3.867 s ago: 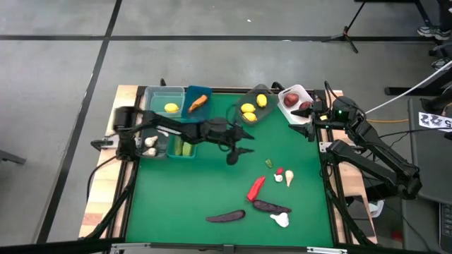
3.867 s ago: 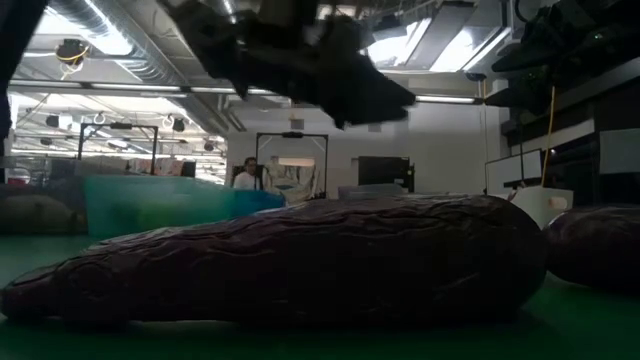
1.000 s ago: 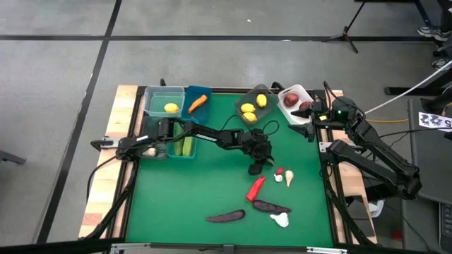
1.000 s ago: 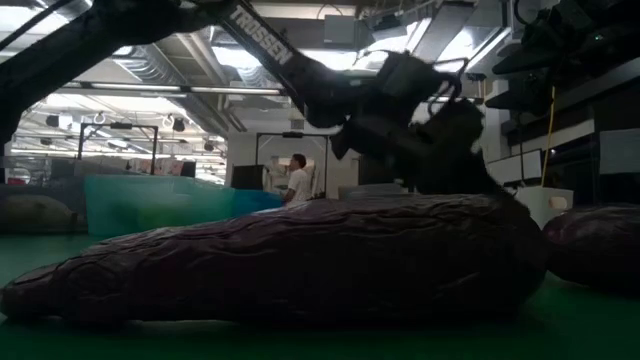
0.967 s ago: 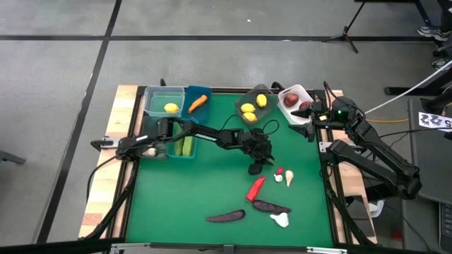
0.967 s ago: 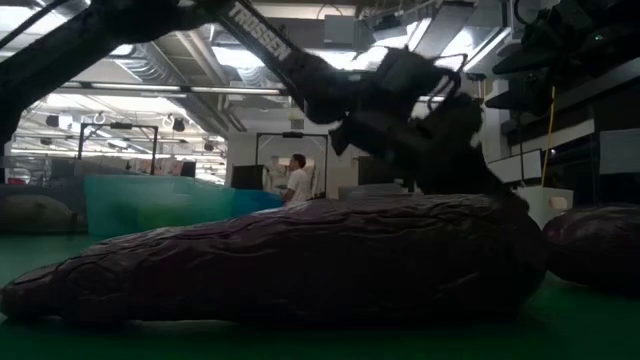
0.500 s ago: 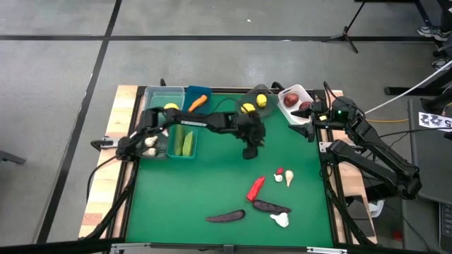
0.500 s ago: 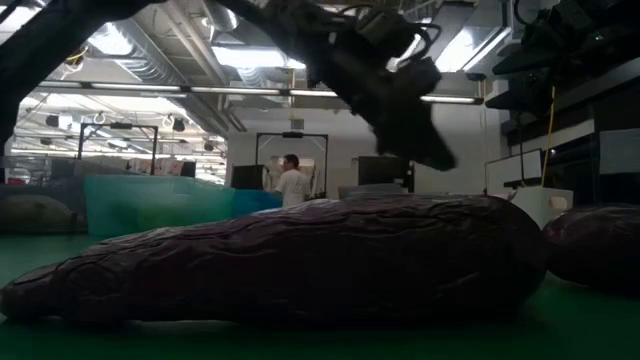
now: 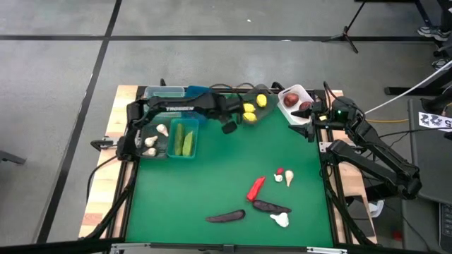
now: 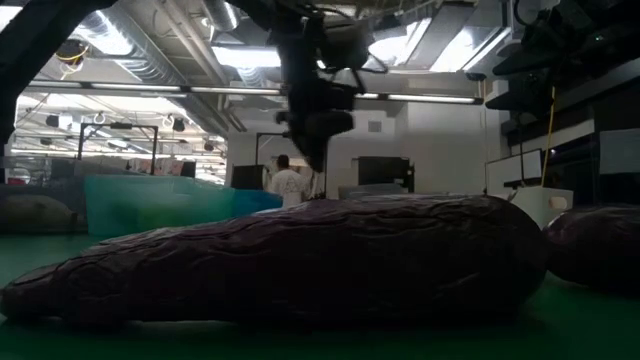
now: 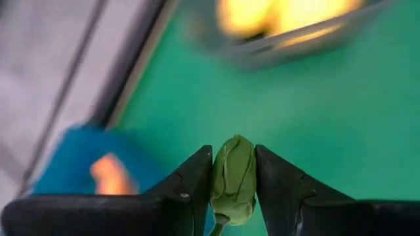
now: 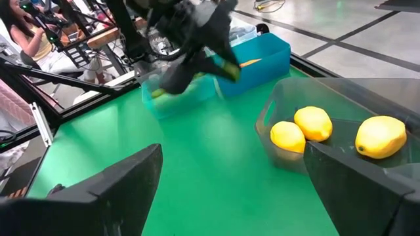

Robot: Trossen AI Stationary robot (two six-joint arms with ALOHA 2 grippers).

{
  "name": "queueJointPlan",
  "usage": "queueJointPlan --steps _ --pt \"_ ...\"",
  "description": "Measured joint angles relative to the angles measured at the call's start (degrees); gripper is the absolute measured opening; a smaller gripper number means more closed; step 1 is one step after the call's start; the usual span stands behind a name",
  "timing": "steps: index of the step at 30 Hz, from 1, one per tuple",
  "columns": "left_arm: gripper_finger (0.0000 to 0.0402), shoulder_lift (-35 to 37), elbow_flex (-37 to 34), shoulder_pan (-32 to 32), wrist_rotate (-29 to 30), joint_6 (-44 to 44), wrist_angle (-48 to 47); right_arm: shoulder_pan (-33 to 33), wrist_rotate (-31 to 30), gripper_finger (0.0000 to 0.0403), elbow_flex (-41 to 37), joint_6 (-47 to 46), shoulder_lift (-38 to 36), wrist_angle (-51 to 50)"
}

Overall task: Sort produce into baskets
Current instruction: Put the green pepper into the blue bin, then put the white garlic into the left black bin

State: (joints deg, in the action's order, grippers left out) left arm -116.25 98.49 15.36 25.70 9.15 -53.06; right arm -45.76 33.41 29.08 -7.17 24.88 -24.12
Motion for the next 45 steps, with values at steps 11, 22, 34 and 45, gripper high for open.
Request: queueJointPlan --steps 11,22,34,45 --pt "0.0104 13.8 -23.1 7.4 9.2 11.4 8.0 0.0 0.0 0.0369 0.0 0.0 0.0 0.0" --pt "0.0139 21.9 -36.2 12.0 8.3 15.8 22.5 0.0 -0.4 0.0369 0.0 0.0 0.0 0.1" --pt "0.0239 22.2 -36.0 8.5 -8.4 10.5 28.8 0.0 -0.4 0.0369 0.0 0.0 0.0 0.1" --pt "0.0234 20.4 -35.8 -9.2 -19.7 -4.7 62.5 0.0 -0.4 0.0369 0.0 0.0 0.0 0.2"
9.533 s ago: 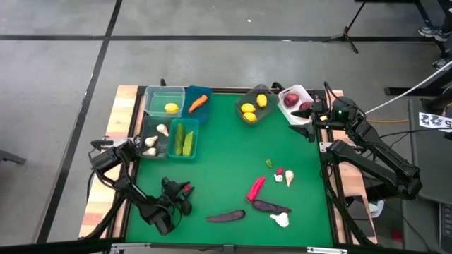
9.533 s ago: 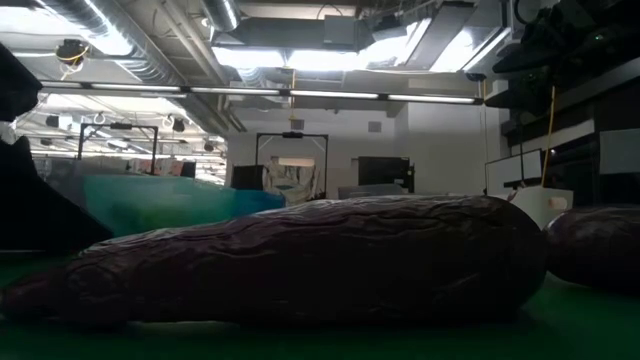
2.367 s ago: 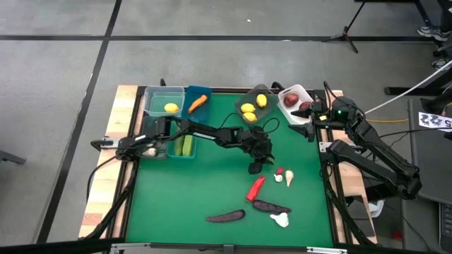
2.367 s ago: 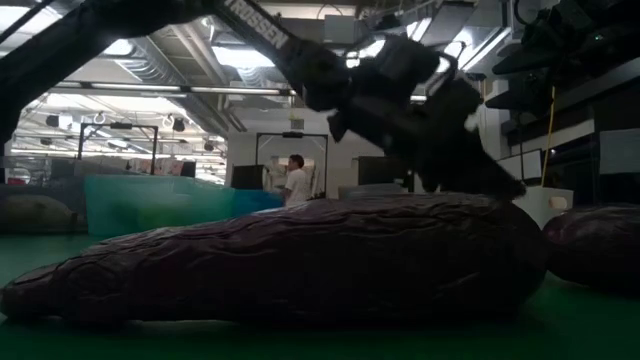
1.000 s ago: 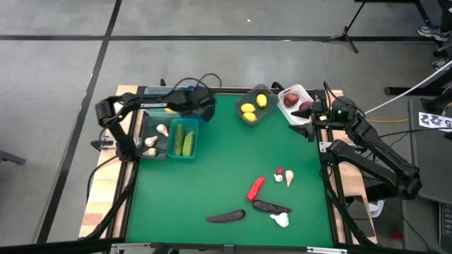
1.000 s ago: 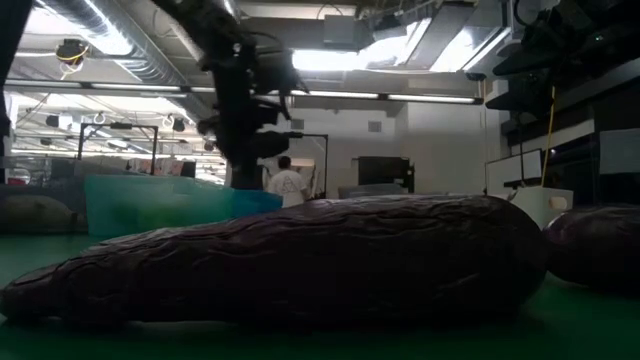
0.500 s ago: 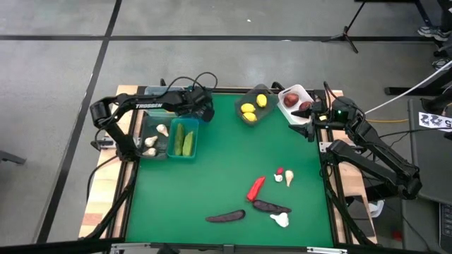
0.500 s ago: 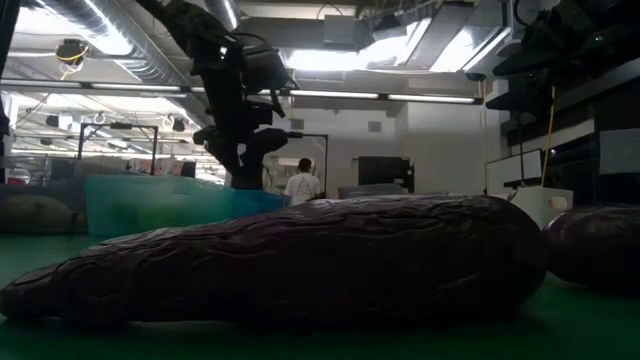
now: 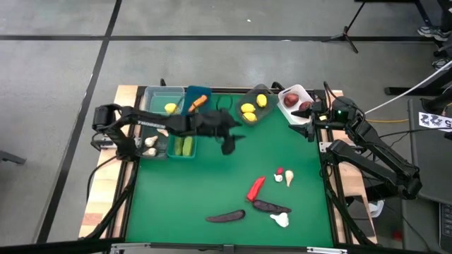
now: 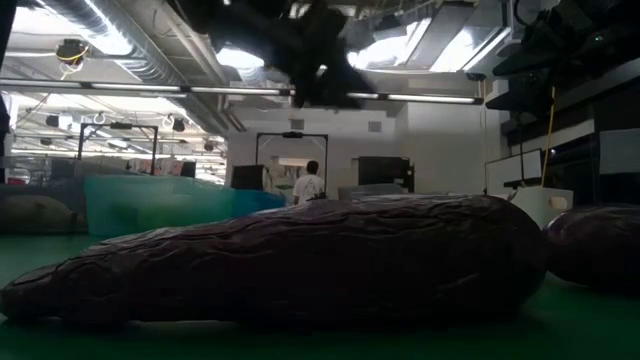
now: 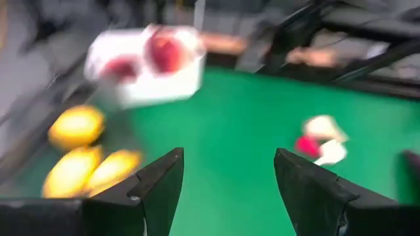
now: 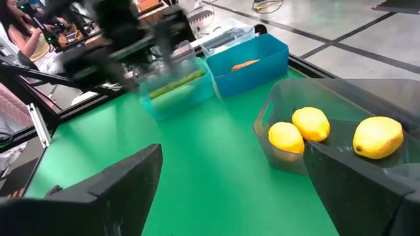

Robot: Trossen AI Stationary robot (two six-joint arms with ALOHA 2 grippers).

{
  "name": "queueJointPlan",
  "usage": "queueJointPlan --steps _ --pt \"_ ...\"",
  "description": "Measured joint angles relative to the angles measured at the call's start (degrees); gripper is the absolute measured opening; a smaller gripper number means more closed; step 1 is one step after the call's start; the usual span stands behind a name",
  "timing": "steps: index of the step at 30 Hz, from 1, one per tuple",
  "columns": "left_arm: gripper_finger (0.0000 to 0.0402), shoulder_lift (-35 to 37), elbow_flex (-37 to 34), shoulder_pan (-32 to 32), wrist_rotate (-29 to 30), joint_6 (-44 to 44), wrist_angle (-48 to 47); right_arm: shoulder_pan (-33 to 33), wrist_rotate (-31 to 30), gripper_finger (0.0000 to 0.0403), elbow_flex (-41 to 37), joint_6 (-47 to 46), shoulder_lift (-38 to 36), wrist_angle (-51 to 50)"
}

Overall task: Sort produce into baskets
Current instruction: Put the white garlic into the left black bin

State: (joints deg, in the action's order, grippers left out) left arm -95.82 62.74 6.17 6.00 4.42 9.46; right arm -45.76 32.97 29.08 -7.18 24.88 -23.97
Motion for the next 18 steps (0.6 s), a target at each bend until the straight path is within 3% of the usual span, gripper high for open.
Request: queueJointPlan --steps 4,12,18 --pt "0.0233 -4.1 0.9 -5.0 0.6 -3.2 7.9 0.0 0.0 0.0369 0.0 0.0 0.0 0.1" --pt "0.0233 -18.2 12.3 -8.5 1.0 -6.8 9.1 0.0 -0.5 0.0369 0.0 0.0 0.0 0.3" --pt "0.0233 -27.4 22.5 -8.4 -5.8 -11.1 8.0 0.0 -0.5 0.0369 0.0 0.0 0.0 0.3"
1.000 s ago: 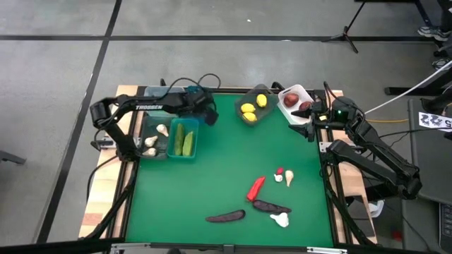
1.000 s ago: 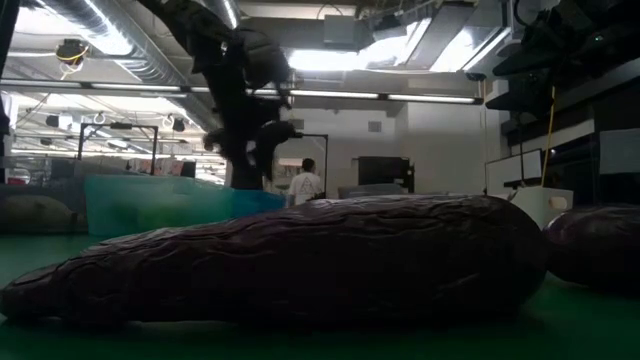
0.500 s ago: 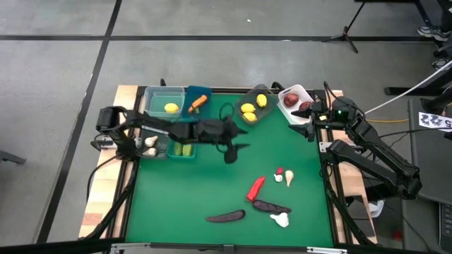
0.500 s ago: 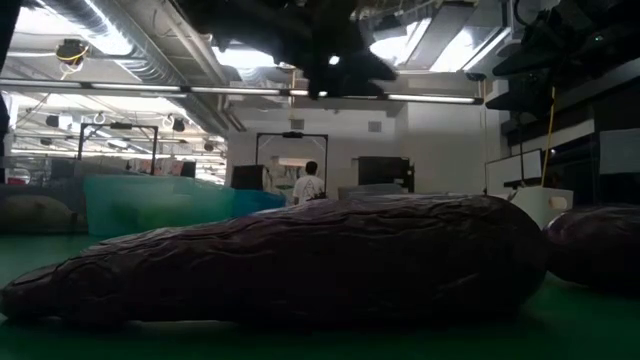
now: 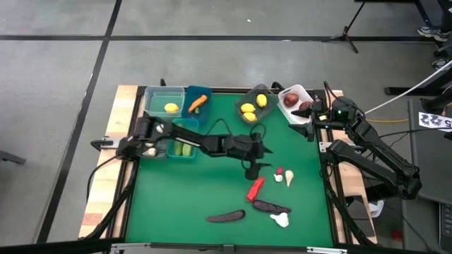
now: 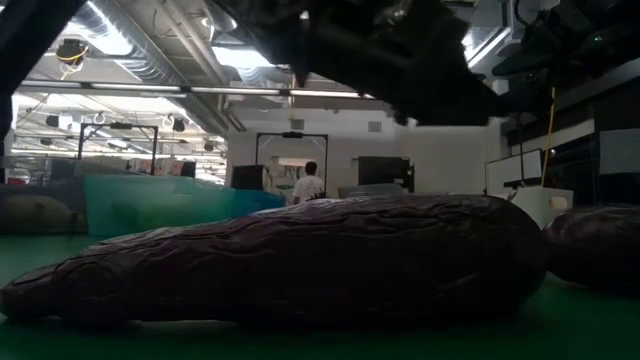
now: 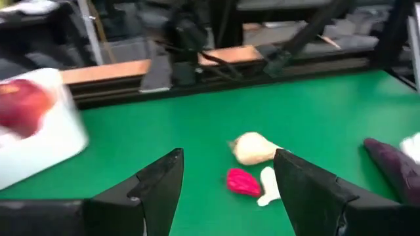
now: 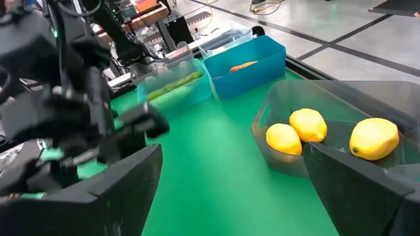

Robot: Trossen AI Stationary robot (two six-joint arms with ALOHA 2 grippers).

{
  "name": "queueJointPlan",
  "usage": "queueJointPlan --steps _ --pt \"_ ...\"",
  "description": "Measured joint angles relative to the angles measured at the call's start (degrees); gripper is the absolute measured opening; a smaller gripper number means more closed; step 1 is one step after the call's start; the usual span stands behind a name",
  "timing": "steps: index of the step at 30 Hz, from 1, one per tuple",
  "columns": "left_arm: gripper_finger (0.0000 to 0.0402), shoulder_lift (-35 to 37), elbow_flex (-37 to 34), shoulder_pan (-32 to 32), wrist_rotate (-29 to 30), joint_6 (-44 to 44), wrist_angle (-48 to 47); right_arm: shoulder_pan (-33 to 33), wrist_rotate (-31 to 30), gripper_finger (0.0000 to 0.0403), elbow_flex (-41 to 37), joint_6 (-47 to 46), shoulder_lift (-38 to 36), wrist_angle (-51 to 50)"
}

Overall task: Sort produce into baskets
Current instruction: Put the white garlic into the left black bin

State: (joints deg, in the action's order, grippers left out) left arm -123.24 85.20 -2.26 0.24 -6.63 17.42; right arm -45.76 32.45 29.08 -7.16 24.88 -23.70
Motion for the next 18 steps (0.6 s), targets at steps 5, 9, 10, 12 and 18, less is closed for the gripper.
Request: queueJointPlan --steps 5,9,10,12,18 --pt "0.0233 -5.6 6.1 0.0 -3.4 -1.0 -0.9 0.0 -0.1 0.0369 0.0 0.0 0.0 0.0" --pt "0.0233 -9.2 9.5 -0.1 -4.5 -1.0 -1.0 0.0 -0.1 0.0369 0.0 0.0 0.0 0.0" --pt "0.0233 -10.0 10.3 -0.1 -4.6 -1.0 -1.0 0.0 -0.1 0.0369 0.0 0.0 0.0 0.0" --pt "0.0233 -11.7 12.1 -0.3 -4.7 -1.1 -0.9 0.0 -0.2 0.0369 0.0 0.0 0.0 0.0" --pt "0.0233 -15.8 15.6 -0.8 -7.4 -2.3 -1.9 0.0 -0.2 0.0369 0.0 0.0 0.0 0.0"
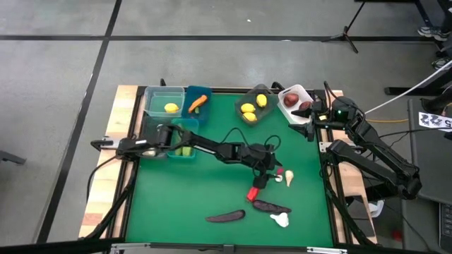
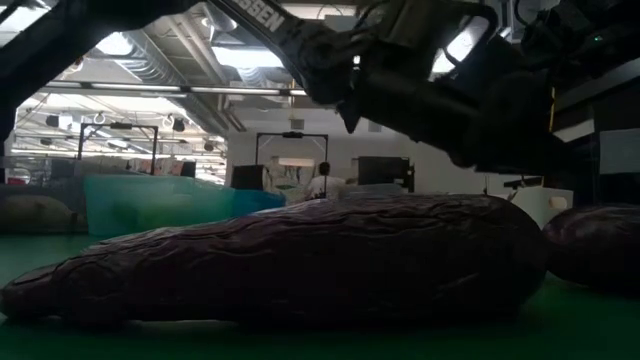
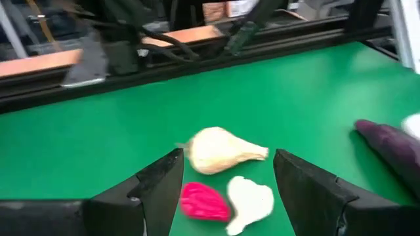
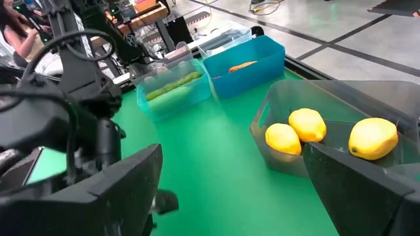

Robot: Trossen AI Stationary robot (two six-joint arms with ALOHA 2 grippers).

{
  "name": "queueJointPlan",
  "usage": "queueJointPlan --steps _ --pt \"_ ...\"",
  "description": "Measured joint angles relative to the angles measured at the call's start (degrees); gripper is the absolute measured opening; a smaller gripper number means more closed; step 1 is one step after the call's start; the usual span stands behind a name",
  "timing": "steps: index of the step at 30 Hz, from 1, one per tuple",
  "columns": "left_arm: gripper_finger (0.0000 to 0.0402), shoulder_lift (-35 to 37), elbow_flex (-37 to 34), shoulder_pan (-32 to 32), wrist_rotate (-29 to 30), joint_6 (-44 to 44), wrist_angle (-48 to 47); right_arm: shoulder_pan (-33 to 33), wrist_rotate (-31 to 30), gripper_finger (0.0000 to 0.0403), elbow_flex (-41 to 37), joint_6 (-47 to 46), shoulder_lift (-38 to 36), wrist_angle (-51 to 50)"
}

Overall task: Sort produce into baskets
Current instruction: Put the white garlic into the left black bin

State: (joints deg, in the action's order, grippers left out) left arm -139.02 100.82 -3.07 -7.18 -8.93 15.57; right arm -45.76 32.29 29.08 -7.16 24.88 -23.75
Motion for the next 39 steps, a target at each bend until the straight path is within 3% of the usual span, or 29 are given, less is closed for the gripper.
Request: queueJointPlan --steps 10,19,39 --pt "0.0233 -1.6 2.1 0.0 -3.6 -1.8 4.5 0.0 0.0 0.0369 0.0 0.0 0.0 0.0" --pt "0.0233 -9.2 14.9 -0.2 -9.4 0.9 -8.2 0.0 0.0 0.0369 0.0 0.0 0.0 -0.1" --pt "0.0233 -12.4 15.1 0.7 -9.6 5.8 -9.6 0.0 0.1 0.0369 0.0 0.0 0.0 -0.2"
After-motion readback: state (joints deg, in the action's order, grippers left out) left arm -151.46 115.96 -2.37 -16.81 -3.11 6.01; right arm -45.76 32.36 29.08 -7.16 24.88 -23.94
